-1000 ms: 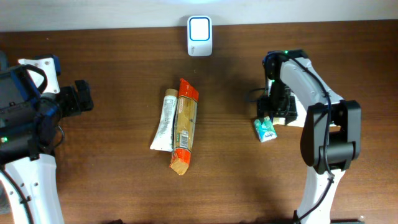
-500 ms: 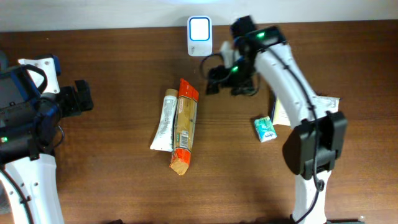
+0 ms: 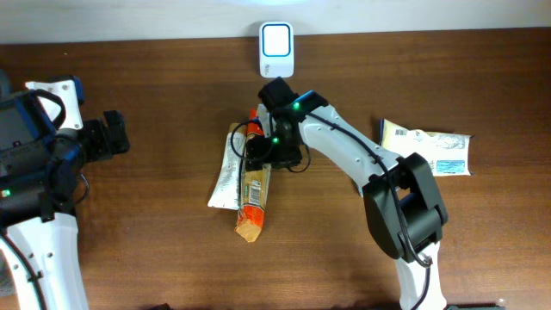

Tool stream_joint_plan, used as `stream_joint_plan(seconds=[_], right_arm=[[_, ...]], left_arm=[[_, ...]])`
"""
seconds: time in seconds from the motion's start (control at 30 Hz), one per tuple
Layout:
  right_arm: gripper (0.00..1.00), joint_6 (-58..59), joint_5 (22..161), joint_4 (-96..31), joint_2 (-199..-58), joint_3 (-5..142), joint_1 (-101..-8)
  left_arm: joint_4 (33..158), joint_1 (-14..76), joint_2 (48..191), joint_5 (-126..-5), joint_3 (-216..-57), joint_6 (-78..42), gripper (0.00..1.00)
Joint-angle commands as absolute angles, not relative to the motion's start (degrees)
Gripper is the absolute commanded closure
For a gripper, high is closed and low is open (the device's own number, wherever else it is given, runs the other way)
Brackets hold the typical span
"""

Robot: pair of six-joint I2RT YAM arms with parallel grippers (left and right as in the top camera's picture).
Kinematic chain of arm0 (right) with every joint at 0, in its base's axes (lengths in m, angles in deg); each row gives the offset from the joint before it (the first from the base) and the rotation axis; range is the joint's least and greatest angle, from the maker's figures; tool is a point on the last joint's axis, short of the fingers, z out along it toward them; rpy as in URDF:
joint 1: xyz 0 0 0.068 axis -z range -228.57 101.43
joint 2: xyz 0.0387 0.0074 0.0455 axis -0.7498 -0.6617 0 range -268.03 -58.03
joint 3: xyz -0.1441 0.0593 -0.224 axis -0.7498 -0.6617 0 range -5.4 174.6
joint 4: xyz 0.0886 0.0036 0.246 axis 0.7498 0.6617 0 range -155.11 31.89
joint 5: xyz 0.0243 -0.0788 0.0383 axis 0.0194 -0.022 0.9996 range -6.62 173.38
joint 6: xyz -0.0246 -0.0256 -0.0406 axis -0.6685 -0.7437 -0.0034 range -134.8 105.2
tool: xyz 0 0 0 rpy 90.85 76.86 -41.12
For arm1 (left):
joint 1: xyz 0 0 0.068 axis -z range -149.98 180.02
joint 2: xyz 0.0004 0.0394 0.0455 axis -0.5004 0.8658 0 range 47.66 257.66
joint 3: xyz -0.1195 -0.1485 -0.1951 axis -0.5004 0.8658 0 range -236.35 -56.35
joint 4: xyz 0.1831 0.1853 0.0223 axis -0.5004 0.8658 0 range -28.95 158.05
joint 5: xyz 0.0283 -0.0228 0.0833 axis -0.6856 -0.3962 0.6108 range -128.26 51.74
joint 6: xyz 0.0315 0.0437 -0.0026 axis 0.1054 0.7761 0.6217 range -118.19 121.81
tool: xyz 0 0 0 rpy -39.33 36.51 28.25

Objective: Scan the item barcode
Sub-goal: 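Grasp the orange-capped pasta pack with the right gripper and lift it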

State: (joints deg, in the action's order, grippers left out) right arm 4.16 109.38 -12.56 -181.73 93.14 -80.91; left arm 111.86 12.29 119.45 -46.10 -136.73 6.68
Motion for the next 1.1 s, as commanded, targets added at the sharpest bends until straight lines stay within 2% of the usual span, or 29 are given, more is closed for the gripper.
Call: stream_joint_plan(seconds=[0.0,0.13,0.17,0.2,0.23,0.3,0.4,0.53,0.67,0.8,0.87,0.9,0.93,1.0,1.07], right_arm=[[0.30,11.2,104.1,-15.3,-181.3,89.4,-83.7],[0.30,12.3,102.1,-19.8,-181.3,86.4,-85.0],[0.34,12.3,102.0,-20.0,-181.3,86.4,-85.0],[0.41,12.3,101.8,-20.0,-181.3,86.4,-85.0],[0.55,12.3,101.4,-19.9,-181.3,86.4,-85.0],[0.78,12.3,100.7,-19.5,-181.3,86.4,-84.9],[0.96,11.9,100.7,-17.3,-181.2,87.0,-84.3],[0.96,5.6,100.2,-7.2,-178.8,93.2,-81.5],[0.96,5.1,87.4,6.7,-176.2,101.4,-80.9],[0.96,6.9,75.6,8.8,-179.3,101.2,-83.9],[0.96,6.9,74.8,7.5,-183.9,101.2,-86.1],[0.92,6.9,74.9,7.1,-185.5,101.2,-87.1],[0.79,6.9,75.7,6.7,-187.1,101.2,-88.1],[0.40,2.4,87.0,4.8,-188.6,101.2,-90.3],[0.37,-2.0,96.0,4.9,-188.5,103.2,-90.1]], left_arm=[[111.8,12.2,119.1,-45.7,-137.0,6.3,0.01],[111.8,12.2,119.1,-45.7,-137.0,6.4,0.01],[111.7,12.2,119.1,-45.7,-137.0,6.4,0.01],[111.7,12.2,119.1,-45.7,-137.0,6.4,0.01],[111.8,12.2,119.1,-45.7,-137.0,6.4,0.01],[111.8,12.2,119.1,-45.7,-137.0,6.4,0.01],[111.8,12.2,119.1,-45.7,-137.0,6.4,0.01],[111.7,12.2,119.1,-45.7,-137.0,6.4,0.01],[111.7,12.2,119.1,-45.7,-137.0,6.4,0.01],[111.7,12.2,119.1,-45.7,-137.0,6.4,0.01],[111.7,12.2,119.1,-45.7,-137.0,6.4,0.01],[111.7,12.2,119.1,-45.7,-137.0,6.4,0.01],[111.7,12.2,119.1,-45.7,-137.0,6.4,0.01],[111.7,12.2,119.1,-45.7,-137.0,6.4,0.01],[111.7,12.2,119.1,-45.7,-137.0,6.4,0.01]])
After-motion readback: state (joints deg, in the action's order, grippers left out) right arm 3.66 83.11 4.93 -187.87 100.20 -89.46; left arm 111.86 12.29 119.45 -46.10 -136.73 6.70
